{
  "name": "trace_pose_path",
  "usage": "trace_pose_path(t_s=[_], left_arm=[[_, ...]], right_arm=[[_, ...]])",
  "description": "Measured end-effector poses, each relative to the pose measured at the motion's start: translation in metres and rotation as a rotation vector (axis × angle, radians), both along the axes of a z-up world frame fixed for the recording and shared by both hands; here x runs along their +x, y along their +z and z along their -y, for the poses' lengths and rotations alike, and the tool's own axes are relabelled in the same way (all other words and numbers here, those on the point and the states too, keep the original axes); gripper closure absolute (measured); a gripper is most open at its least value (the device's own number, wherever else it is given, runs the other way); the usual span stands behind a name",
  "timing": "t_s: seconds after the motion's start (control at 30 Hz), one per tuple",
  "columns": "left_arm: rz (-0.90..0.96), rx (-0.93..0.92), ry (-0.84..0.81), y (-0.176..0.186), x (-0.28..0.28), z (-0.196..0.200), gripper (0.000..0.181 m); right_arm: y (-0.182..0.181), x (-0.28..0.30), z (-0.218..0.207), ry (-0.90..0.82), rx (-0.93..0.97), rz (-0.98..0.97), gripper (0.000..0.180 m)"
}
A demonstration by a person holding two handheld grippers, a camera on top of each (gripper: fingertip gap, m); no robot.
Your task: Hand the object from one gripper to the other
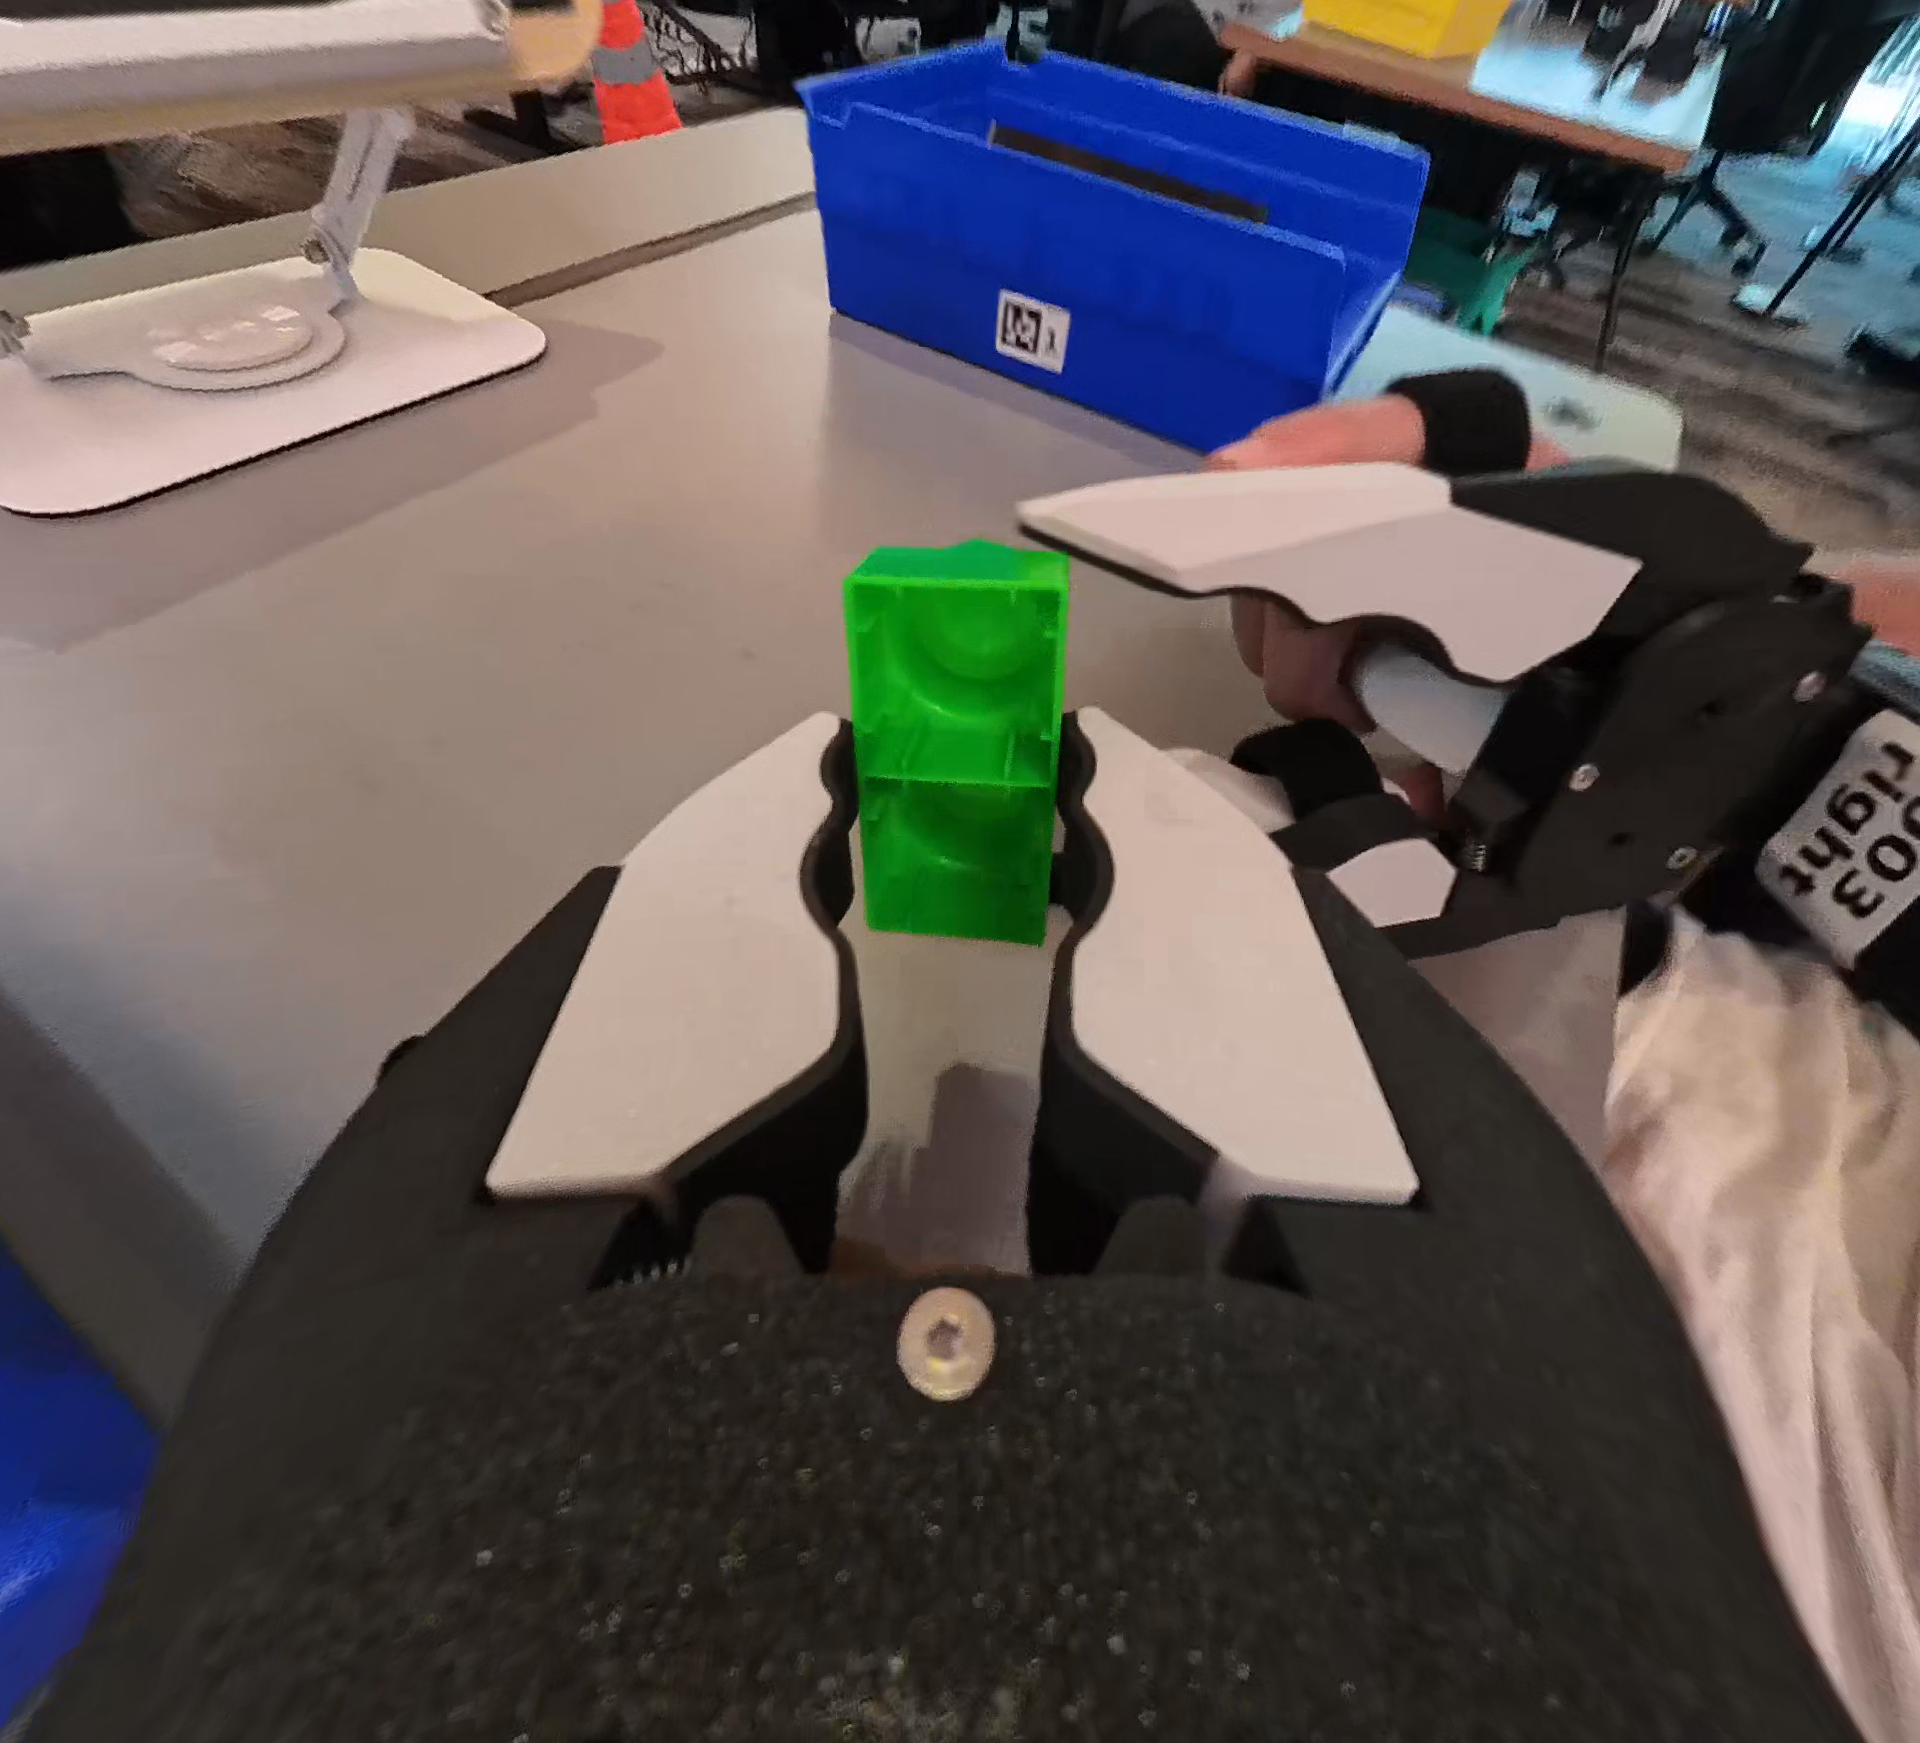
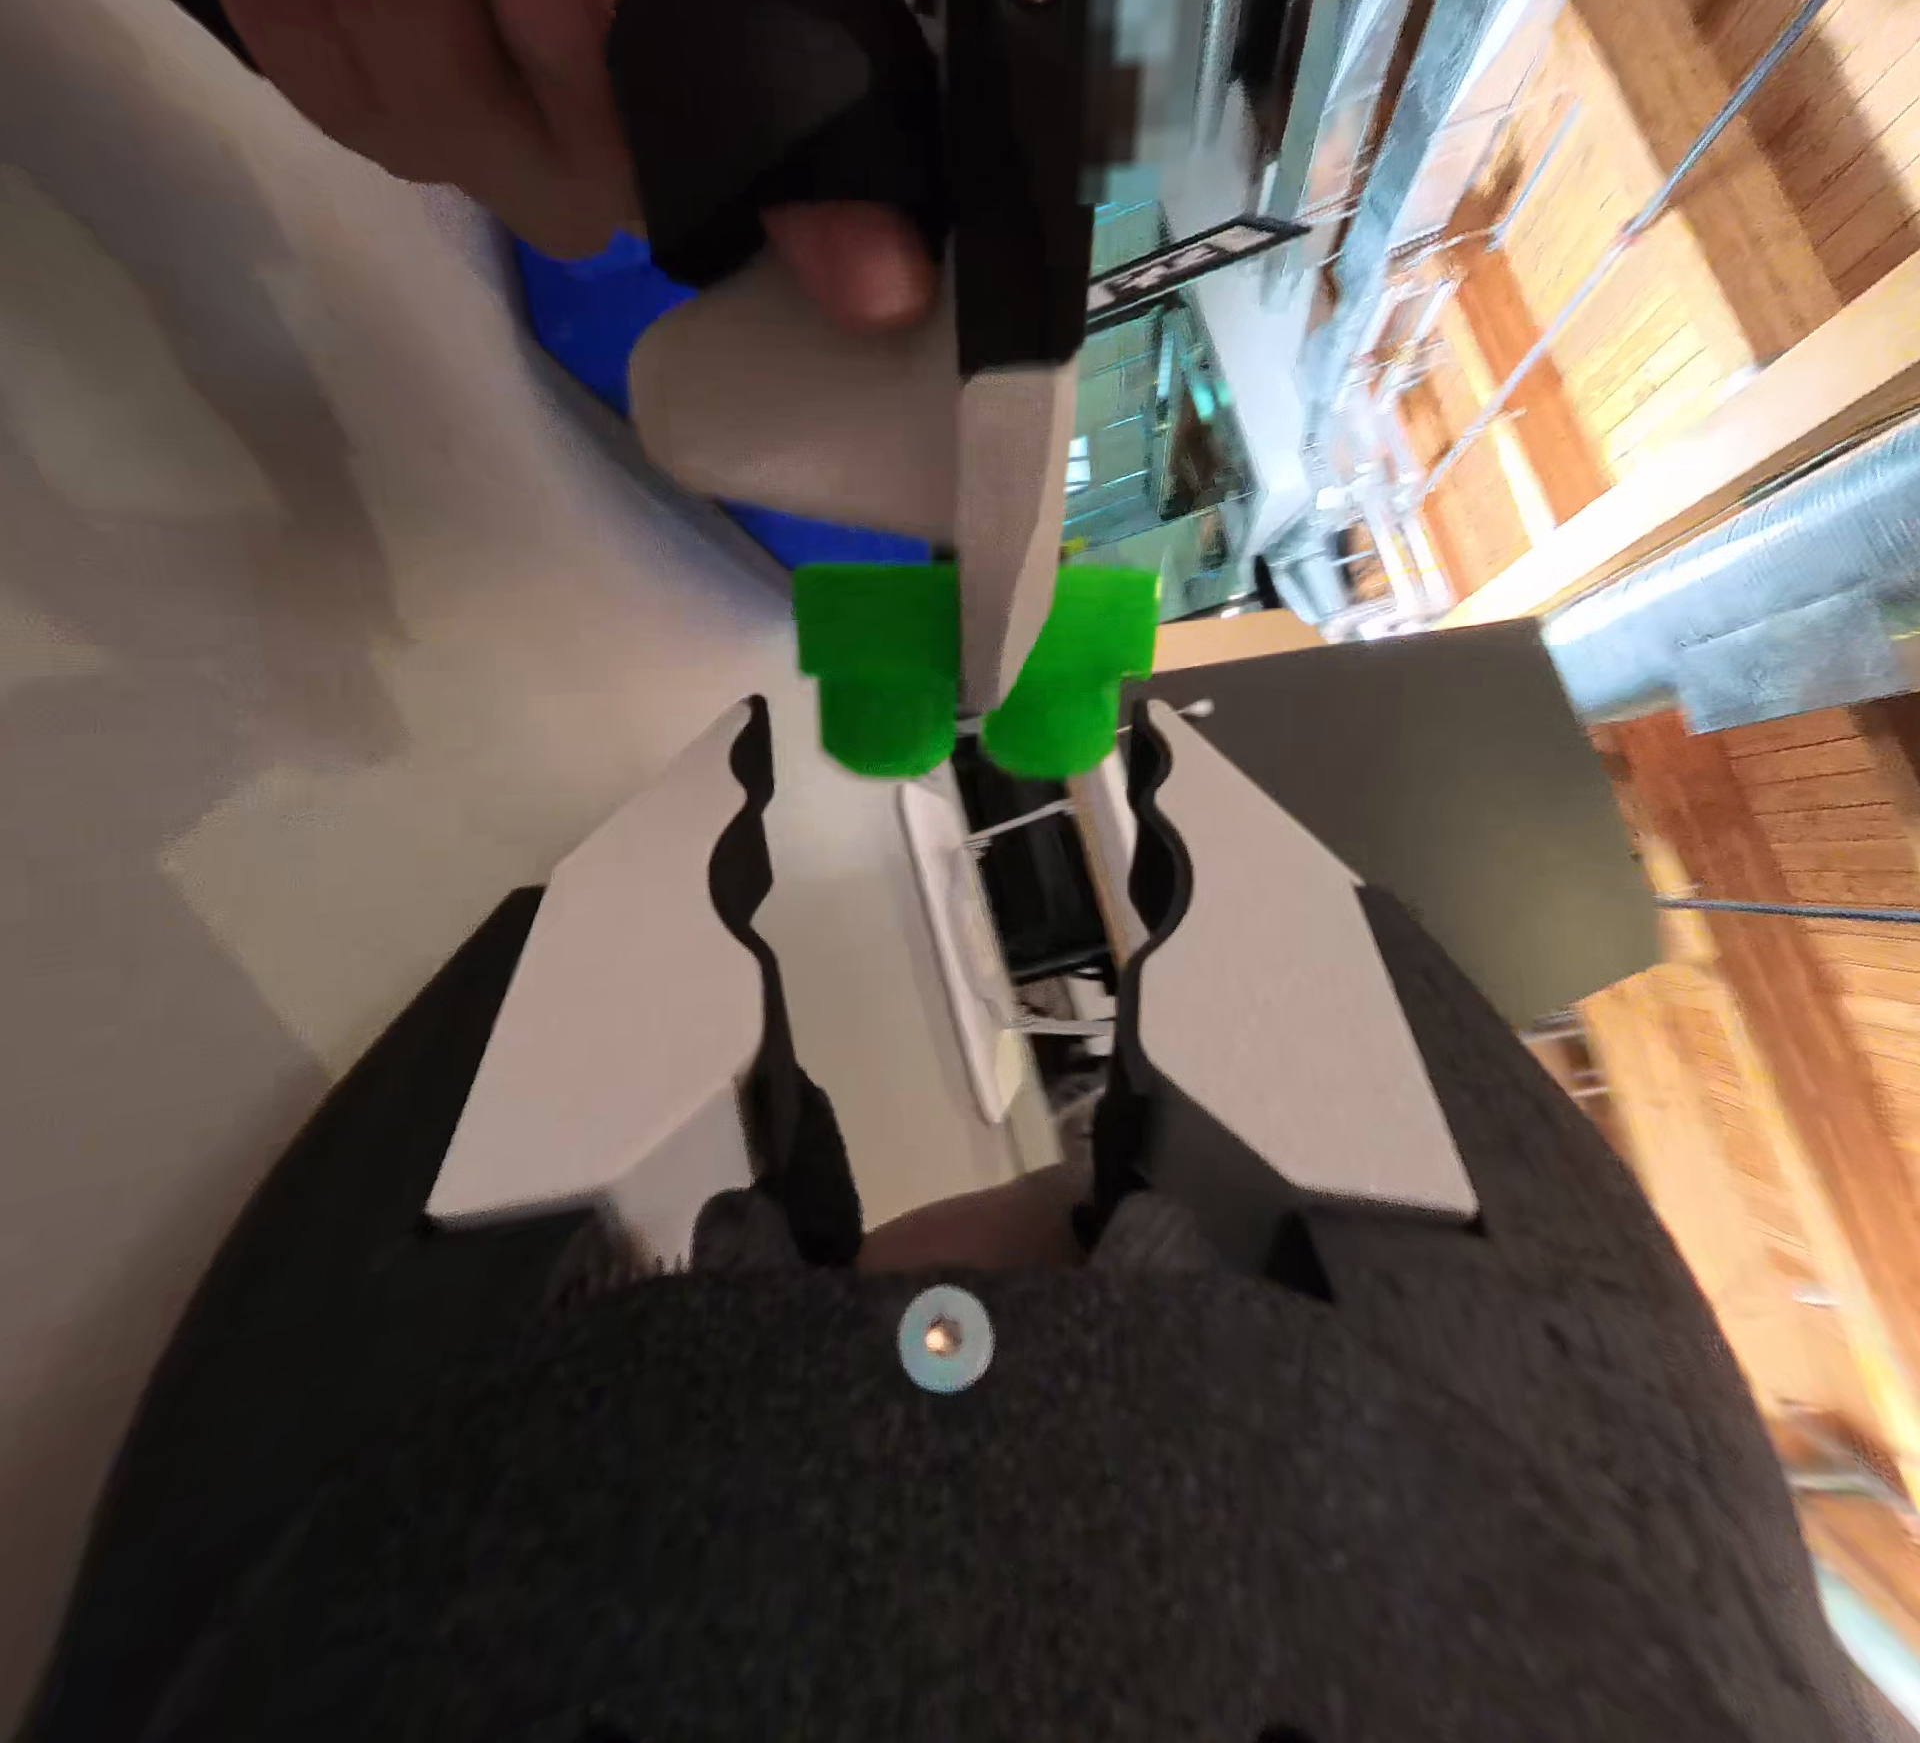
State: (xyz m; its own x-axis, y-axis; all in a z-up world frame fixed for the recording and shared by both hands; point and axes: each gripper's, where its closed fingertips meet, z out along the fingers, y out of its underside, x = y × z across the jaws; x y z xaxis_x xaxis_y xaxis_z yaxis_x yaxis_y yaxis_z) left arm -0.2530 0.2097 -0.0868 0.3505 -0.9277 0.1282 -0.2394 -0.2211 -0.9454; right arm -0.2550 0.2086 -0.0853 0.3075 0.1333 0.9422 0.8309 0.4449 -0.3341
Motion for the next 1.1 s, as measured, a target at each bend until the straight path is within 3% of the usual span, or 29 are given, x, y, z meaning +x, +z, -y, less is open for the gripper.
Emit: trace_pose_path(t_s=[0.13, 0.3, 0.33, 0.4, 0.47, 0.67, 0.8, 0.97, 1.07, 1.1], left_arm=[[0.341, -0.164, 0.023, 0.037, -0.022, -0.017, 0.145], [0.854, -0.388, -0.040, 0.078, -0.047, -0.022, 0.145], [0.914, -0.410, -0.041, 0.081, -0.048, -0.022, 0.145], [0.973, -0.407, -0.036, 0.084, -0.046, -0.020, 0.145], [0.977, -0.378, -0.044, 0.087, -0.037, -0.012, 0.145], [0.950, -0.335, -0.051, 0.085, -0.009, 0.012, 0.145], [0.934, -0.339, -0.050, 0.081, -0.002, 0.014, 0.145], [0.881, -0.356, -0.072, 0.078, 0.000, 0.015, 0.145], [0.750, -0.335, -0.012, 0.066, -0.006, 0.007, 0.109], [0.697, -0.296, 0.026, 0.061, -0.011, 0.003, 0.106]], right_arm=[[0.007, 0.008, -0.003, 0.056, -0.250, -0.284, 0.108], [0.025, -0.005, 0.003, 0.322, -0.839, -0.967, 0.109], [0.031, -0.011, 0.010, 0.436, -0.948, -1.087, 0.109], [0.035, -0.013, 0.007, 0.489, -1.125, -1.348, 0.109], [0.037, -0.019, 0.010, 0.551, -1.207, -1.476, 0.109], [0.054, -0.016, 0.013, 0.670, -1.143, -1.659, 0.114], [0.061, -0.011, 0.019, 0.717, -1.118, -1.645, 0.146], [0.061, -0.008, 0.019, 0.730, -1.151, -1.591, 0.146], [0.069, 0.014, 0.009, 0.690, -1.074, -1.618, 0.147], [0.073, 0.023, 0.008, 0.687, -1.043, -1.615, 0.146]])
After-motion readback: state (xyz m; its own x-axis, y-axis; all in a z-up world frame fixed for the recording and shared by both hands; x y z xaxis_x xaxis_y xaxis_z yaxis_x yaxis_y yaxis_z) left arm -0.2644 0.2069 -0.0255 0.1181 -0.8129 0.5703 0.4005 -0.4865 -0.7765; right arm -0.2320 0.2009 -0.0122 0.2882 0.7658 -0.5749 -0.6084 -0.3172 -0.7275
